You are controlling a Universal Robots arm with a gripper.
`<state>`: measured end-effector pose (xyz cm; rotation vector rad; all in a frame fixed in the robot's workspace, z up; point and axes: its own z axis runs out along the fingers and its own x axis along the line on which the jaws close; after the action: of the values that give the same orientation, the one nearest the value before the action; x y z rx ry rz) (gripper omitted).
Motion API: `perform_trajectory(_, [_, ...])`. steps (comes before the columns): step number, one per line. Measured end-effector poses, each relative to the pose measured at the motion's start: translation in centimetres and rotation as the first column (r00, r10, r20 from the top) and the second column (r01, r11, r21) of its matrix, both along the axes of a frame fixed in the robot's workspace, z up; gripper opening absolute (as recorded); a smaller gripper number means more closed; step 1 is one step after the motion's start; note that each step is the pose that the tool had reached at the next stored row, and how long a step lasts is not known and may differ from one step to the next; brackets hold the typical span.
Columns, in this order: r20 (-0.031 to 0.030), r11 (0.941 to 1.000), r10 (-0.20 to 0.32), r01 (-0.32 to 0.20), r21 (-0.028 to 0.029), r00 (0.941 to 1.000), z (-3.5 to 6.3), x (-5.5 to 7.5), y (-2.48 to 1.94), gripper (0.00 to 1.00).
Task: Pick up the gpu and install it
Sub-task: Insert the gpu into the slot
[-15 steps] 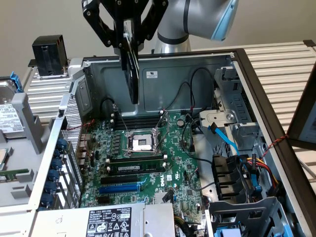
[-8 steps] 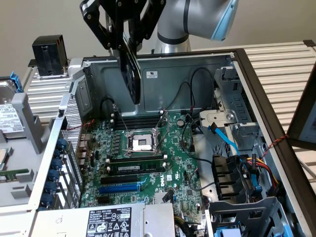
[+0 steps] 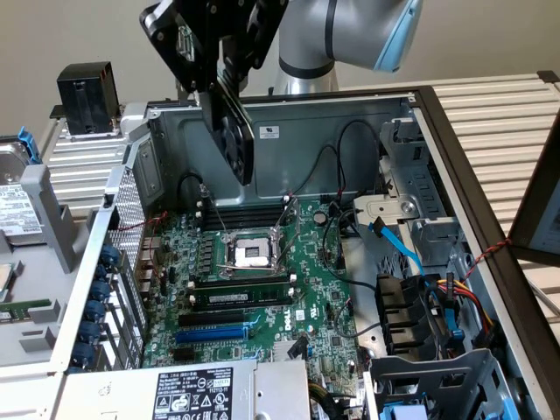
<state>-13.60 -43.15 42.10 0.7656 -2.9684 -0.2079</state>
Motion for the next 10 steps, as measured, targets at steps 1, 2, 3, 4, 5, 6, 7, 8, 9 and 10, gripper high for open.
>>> perform_trajectory(1, [0.0001, 0.9998, 0.019, -0.019, 0.0, 0.9998, 0.0, 0.0, 0.0, 0.27])
perform_trajectory(2, [-0.0001, 0.9993, 0.036, -0.036, -0.0001, 0.9993, 0.0, 0.0, 0.0, 0.27])
perform_trajectory(3, [0.0, 0.9987, 0.051, -0.051, 0.0, 0.9987, 0.0, 0.1, 0.0, 0.27])
perform_trajectory(4, [0.0, 0.9983, 0.059, -0.059, 0.0004, 0.9983, 0.0, 0.3, 0.0, 0.27])
perform_trajectory(5, [-0.0002, 0.998, 0.064, -0.064, 0.0005, 0.998, 0.0, 0.6, 0.0, 0.27])
perform_trajectory(6, [-0.0006, 0.9977, 0.068, -0.068, 0.0006, 0.9977, -0.02, 1.0, 0.0, 0.27])
perform_trajectory(7, [-0.001, 0.9974, 0.072, -0.072, 0.0006, 0.9974, -0.02, 1.4, 0.0, 0.27])
perform_trajectory(8, [-0.0009, 0.9966, 0.082, -0.082, 0.0006, 0.9966, -0.03, 1.5, 0.0, 0.27])
perform_trajectory(9, [-0.0009, 0.9951, 0.099, -0.099, 0.0007, 0.9951, -0.05, 1.5, 0.0, 0.27])
perform_trajectory(10, [-0.0008, 0.9931, 0.117, -0.117, 0.0007, 0.9931, -0.08, 1.5, 0.0, 0.27])
